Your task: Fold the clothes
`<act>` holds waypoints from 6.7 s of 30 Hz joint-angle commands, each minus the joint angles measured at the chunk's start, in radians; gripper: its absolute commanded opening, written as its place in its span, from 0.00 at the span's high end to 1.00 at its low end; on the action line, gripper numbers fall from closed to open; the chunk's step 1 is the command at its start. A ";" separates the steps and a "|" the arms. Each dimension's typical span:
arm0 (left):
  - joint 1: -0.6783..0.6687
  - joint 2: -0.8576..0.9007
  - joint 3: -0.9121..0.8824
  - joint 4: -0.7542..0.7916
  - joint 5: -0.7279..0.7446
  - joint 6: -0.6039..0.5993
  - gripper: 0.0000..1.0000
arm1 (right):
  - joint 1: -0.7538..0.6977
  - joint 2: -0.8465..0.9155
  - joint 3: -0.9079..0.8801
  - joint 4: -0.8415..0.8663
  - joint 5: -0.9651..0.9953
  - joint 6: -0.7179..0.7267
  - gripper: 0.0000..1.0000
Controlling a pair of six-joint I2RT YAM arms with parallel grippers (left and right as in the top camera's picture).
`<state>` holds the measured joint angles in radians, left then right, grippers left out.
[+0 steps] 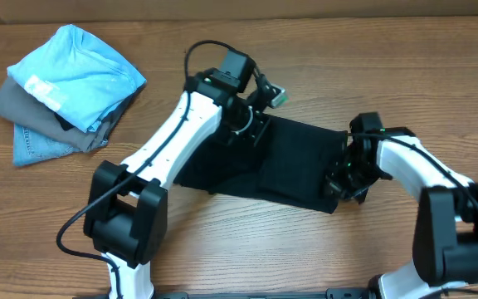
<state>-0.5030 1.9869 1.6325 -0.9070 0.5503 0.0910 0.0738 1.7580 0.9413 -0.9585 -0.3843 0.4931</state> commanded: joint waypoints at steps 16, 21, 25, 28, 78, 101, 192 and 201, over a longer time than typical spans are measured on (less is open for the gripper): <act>0.002 0.204 0.016 -0.182 -0.219 -0.390 0.96 | 0.003 0.029 -0.008 0.010 0.025 0.001 0.90; 0.123 0.203 0.018 -0.241 -0.277 -0.325 0.96 | 0.003 0.029 -0.008 0.009 0.025 0.001 0.91; 0.215 0.185 0.052 -0.270 -0.219 -0.237 0.96 | 0.003 0.029 -0.008 0.010 0.024 0.001 0.90; 0.279 0.150 0.097 -0.291 -0.209 -0.156 0.91 | 0.002 0.025 0.004 0.006 0.001 -0.037 0.87; 0.346 0.409 0.011 -0.258 -0.093 0.111 0.96 | 0.003 -0.125 0.072 0.074 0.010 -0.021 0.73; 0.272 0.315 0.775 -0.783 -0.240 0.073 0.96 | 0.003 -0.125 0.072 0.071 0.010 -0.021 0.76; 0.087 0.286 0.341 -0.404 -0.074 0.011 0.96 | 0.004 -0.125 0.072 0.120 -0.037 -0.021 0.73; 0.013 0.285 0.251 -0.472 -0.047 0.043 0.96 | 0.005 -0.125 0.072 0.198 -0.272 -0.056 0.70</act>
<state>-0.5110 2.2929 1.8587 -1.3533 0.4751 0.1116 0.0734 1.6409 1.0103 -0.7830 -0.5140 0.4614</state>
